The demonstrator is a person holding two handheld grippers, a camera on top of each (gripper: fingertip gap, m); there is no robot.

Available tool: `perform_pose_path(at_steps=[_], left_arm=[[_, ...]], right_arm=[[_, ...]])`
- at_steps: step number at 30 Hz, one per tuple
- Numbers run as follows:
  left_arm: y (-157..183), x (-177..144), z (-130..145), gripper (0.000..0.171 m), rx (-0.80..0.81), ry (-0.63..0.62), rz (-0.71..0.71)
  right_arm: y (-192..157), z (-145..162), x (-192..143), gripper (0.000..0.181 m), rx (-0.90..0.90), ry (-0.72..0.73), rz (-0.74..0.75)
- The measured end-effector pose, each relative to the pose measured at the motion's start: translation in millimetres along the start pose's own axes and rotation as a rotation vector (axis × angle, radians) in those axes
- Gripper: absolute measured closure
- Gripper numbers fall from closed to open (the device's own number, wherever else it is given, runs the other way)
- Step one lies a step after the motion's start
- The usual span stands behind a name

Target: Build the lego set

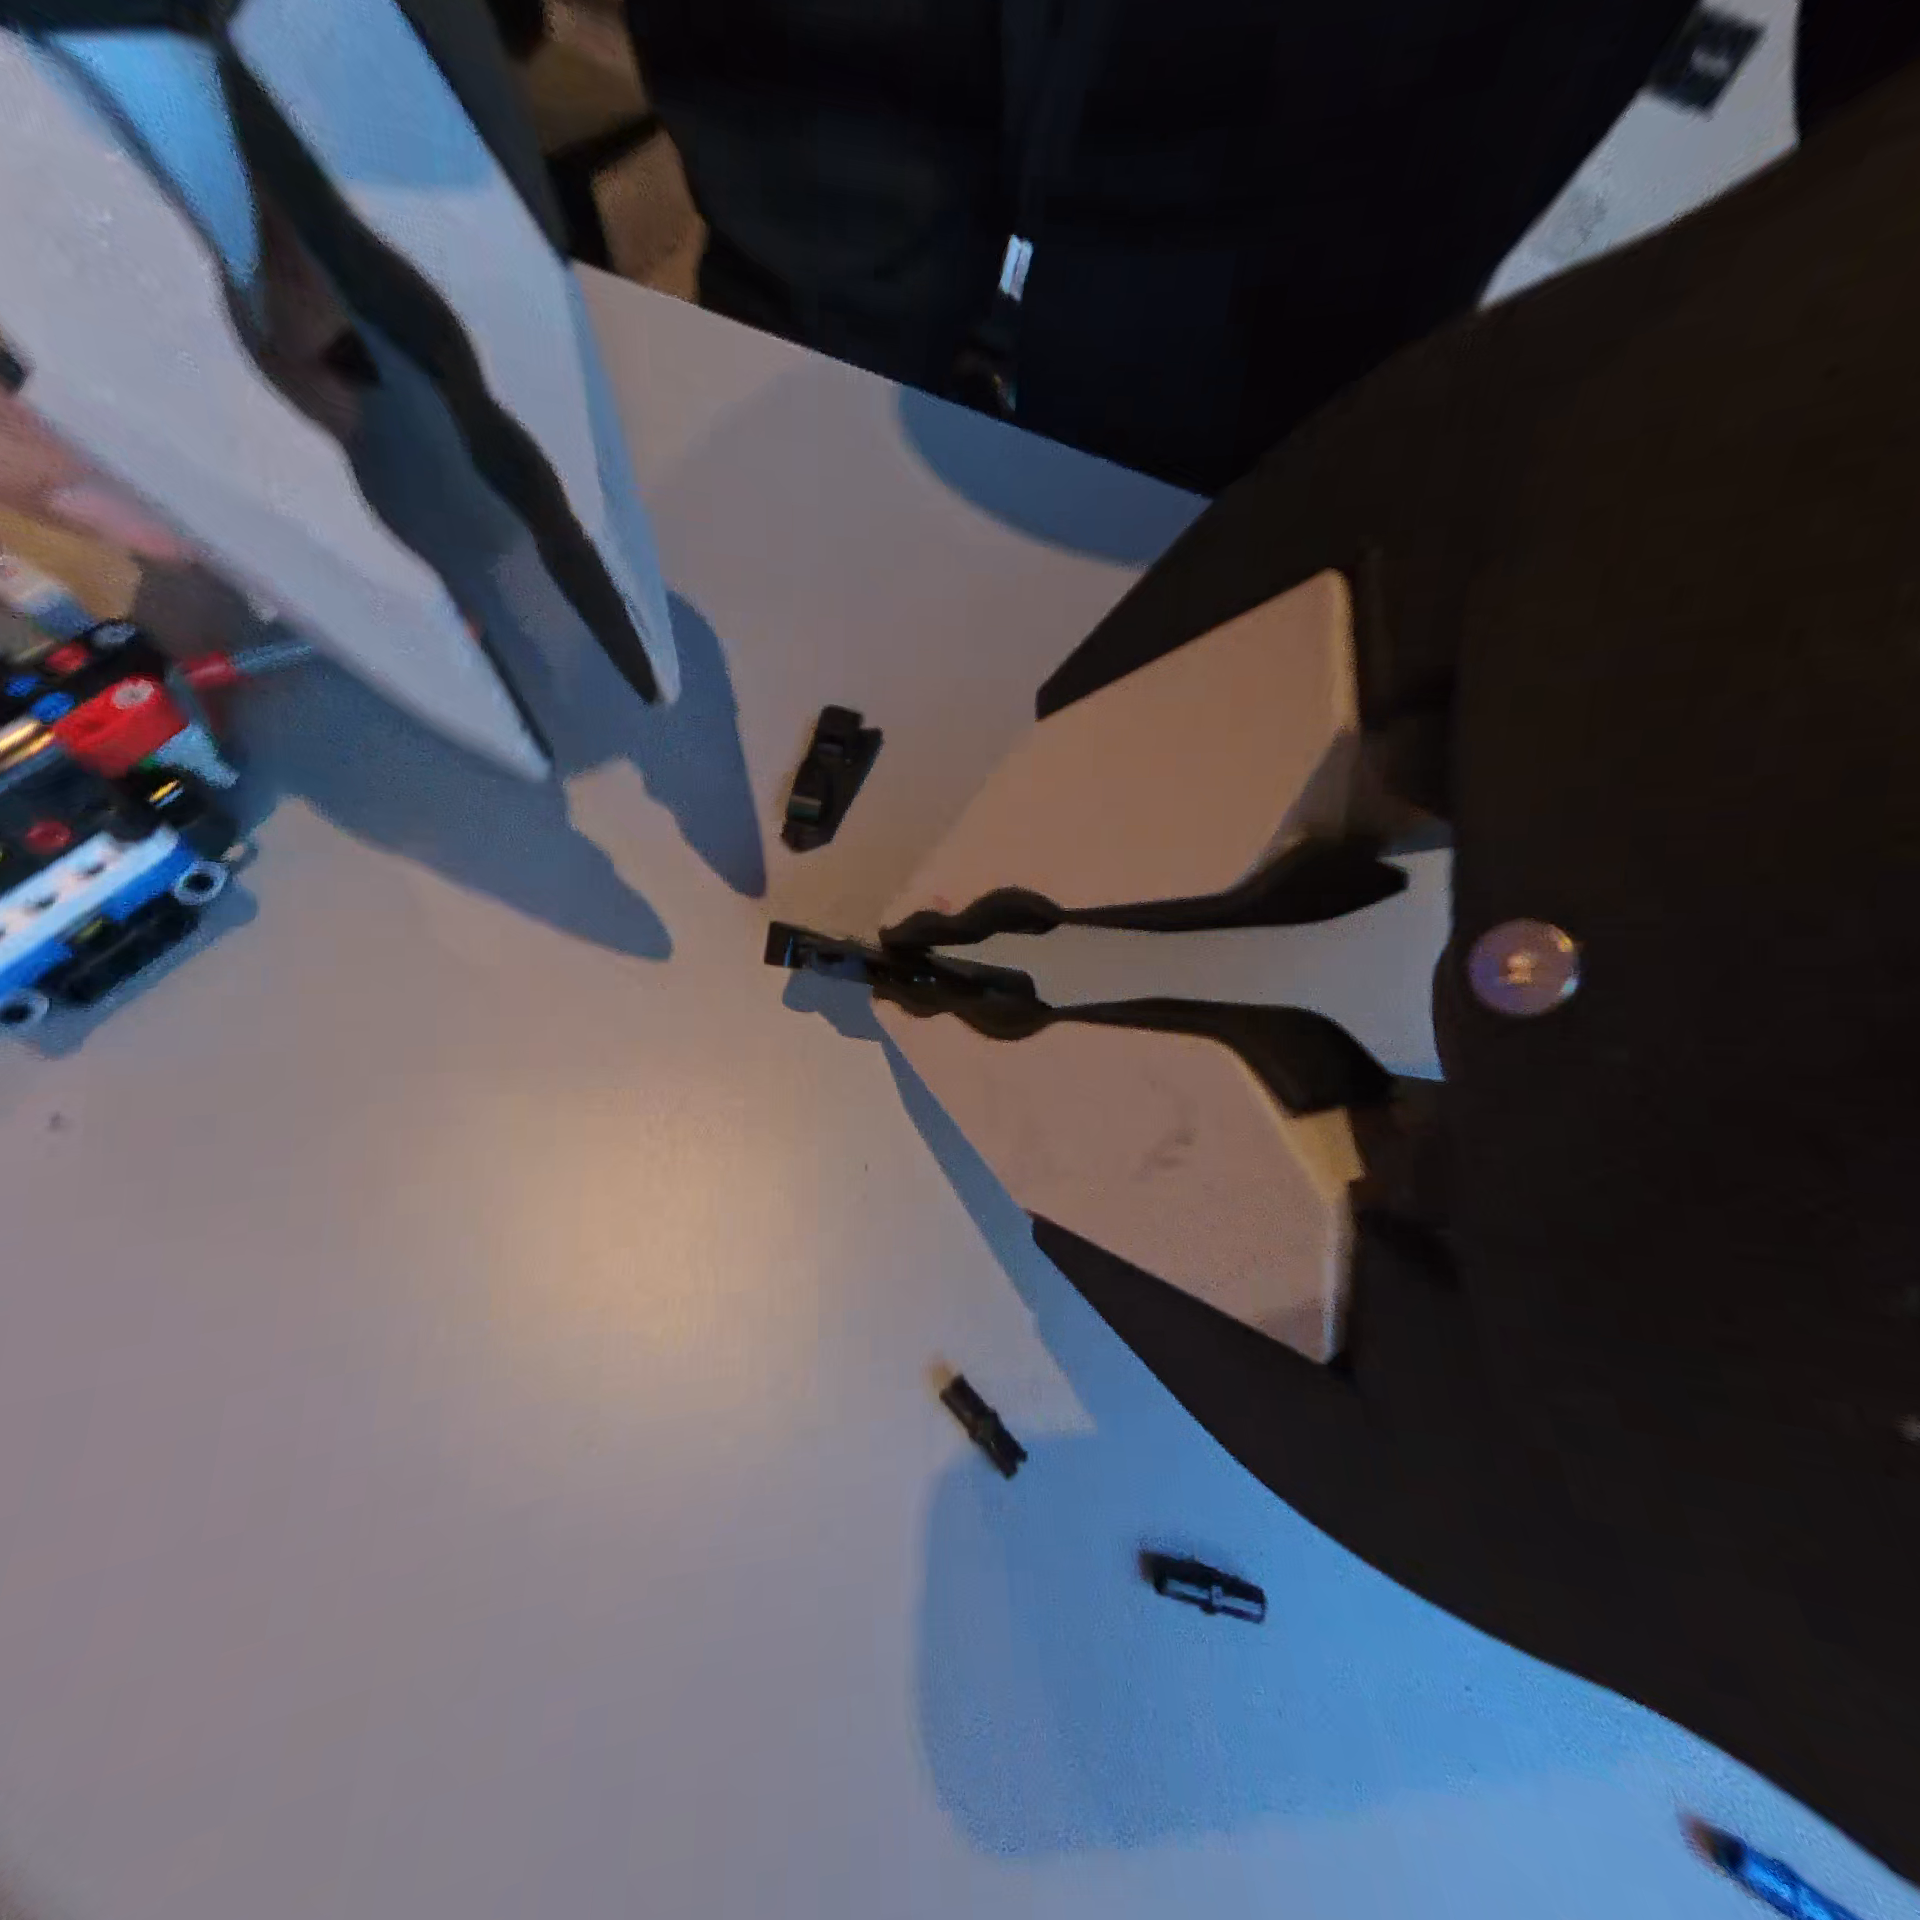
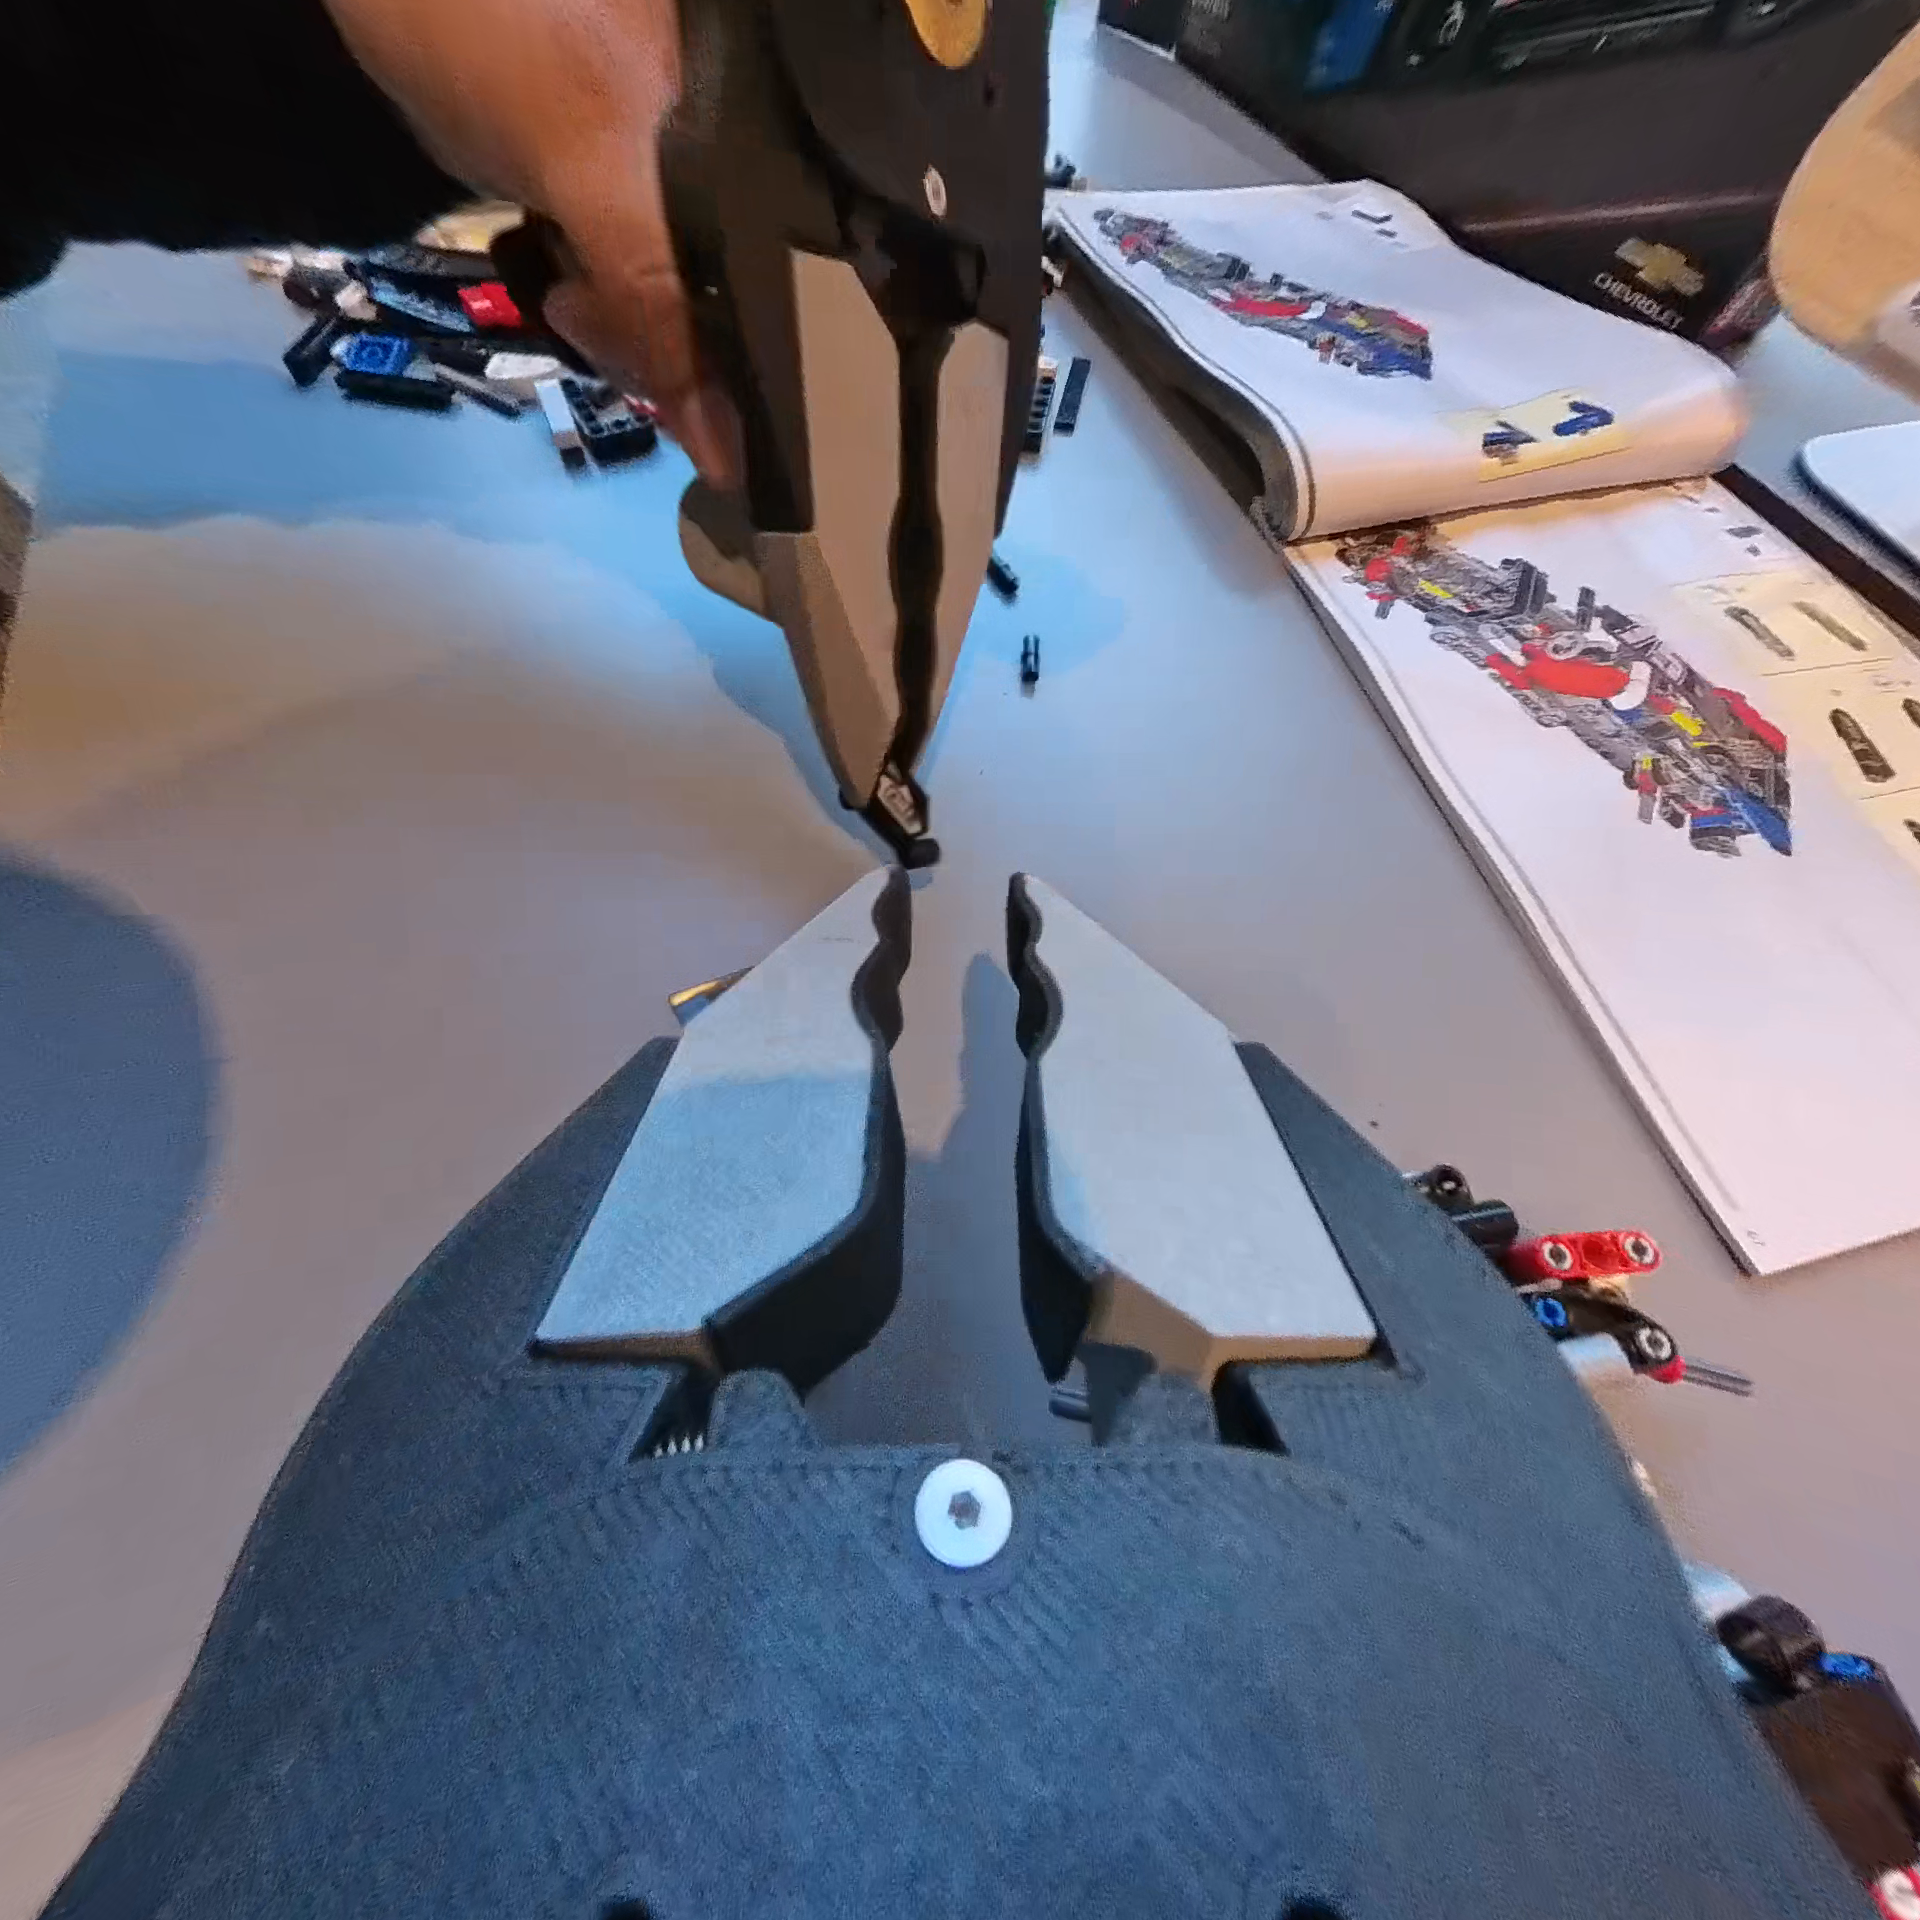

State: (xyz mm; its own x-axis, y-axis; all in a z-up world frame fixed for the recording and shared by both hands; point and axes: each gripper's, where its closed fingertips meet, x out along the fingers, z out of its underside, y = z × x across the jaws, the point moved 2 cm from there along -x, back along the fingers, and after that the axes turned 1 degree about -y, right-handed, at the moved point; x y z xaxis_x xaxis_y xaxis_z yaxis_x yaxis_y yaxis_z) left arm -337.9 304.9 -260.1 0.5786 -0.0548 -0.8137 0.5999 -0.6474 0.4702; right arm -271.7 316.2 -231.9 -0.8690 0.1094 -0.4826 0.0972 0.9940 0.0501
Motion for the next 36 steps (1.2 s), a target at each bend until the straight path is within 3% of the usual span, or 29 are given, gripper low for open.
perform_pose_path(at_steps=[6,12,14,18,20,21,23,28,32,36], left_arm=[[13,-2,-2,0.17,-0.104,0.018,0.204],[8,1,0,0.17,-0.12,0.003,0.173],[7,2,-2,0.17,-0.083,0.007,0.123],[-1,8,1,0.169,0.192,-0.057,-0.222],[5,11,1,0.169,0.291,-0.086,-0.305],[7,12,1,0.168,0.321,-0.094,-0.325],[6,12,-1,0.14,0.331,-0.099,-0.349],[7,-6,-12,0.13,0.285,-0.032,-0.29],[-7,-41,-49,0.13,0.273,0.039,-0.343],[-35,-59,-72,0.128,0.214,-0.023,-0.369]], right_arm=[[-3,3,-1,0.17,-0.007,-0.005,-0.013],[-5,3,-3,0.171,-0.021,-0.004,-0.019],[-4,3,-5,0.171,-0.02,0.002,-0.014],[-3,2,-10,0.171,-0.016,0.017,-0.005],[-3,1,-12,0.171,-0.016,0.026,-0.004],[-3,0,-13,0.172,-0.016,0.029,-0.005],[-5,0,-16,0.172,-0.018,0.032,-0.005],[-7,-1,-38,0.171,-0.041,0.067,0.036],[5,3,-67,0.173,-0.082,0.122,0.139],[14,9,-74,0.175,-0.051,0.135,0.134]])
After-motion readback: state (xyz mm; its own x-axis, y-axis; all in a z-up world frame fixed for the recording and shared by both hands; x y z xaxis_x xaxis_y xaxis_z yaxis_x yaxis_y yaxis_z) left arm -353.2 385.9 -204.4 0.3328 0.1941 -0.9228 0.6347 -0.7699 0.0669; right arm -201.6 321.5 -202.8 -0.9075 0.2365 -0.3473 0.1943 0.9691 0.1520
